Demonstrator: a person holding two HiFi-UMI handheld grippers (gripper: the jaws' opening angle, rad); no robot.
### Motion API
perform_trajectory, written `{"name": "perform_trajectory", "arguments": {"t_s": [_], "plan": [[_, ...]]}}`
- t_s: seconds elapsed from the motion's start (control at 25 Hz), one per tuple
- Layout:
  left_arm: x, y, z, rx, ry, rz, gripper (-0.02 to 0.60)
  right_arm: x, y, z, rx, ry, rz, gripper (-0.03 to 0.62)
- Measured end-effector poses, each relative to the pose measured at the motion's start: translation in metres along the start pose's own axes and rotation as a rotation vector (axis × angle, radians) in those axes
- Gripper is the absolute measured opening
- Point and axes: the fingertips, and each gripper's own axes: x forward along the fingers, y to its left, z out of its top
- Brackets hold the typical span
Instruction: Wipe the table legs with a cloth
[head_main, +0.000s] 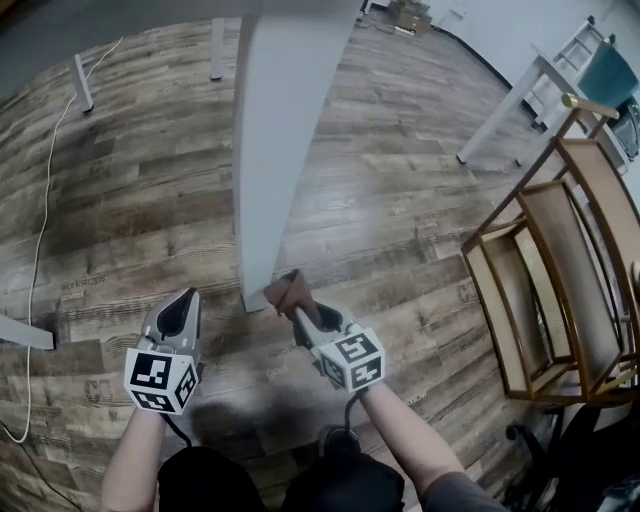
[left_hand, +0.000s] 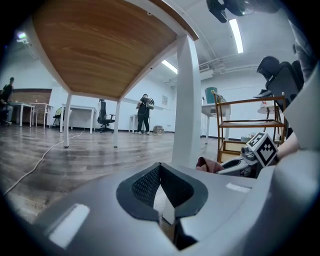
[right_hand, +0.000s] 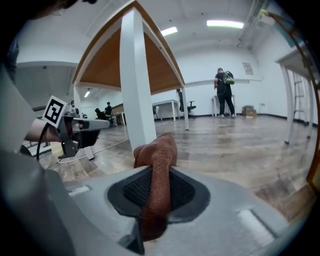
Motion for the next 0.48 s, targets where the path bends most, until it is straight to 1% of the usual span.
{"name": "perform_trajectory", "arguments": {"t_s": [0.12,0.16,0.24,0.36,0.48], "plan": [[-0.005,-0.002,0.059,0.023,-0.053,0.037,0.02,-0.035,-0.015,0.07,-0.098,-0.099,0.007,0.064],[-0.007,-0.004,0.081,0.037,-0.069,0.051,0.02,-0.046,-0.021,0.099,-0.108,-0.137,0.008,0.064],[-0.011,-0.011,0.121,0.056,-0.09,0.069,0.02,-0.066,-0.029,0.16,-0.088,-0.214,0.022,0.064],[-0.016,-0.026,0.16,0.077,-0.099,0.082,0.02,-0.098,-0.025,0.241,-0.078,-0.308,0.08,0.064],[-0.006,-0.034,0.181,0.118,-0.126,0.107,0.02,-0.127,-0.018,0.308,-0.105,-0.424,0.113,0.064]]}}
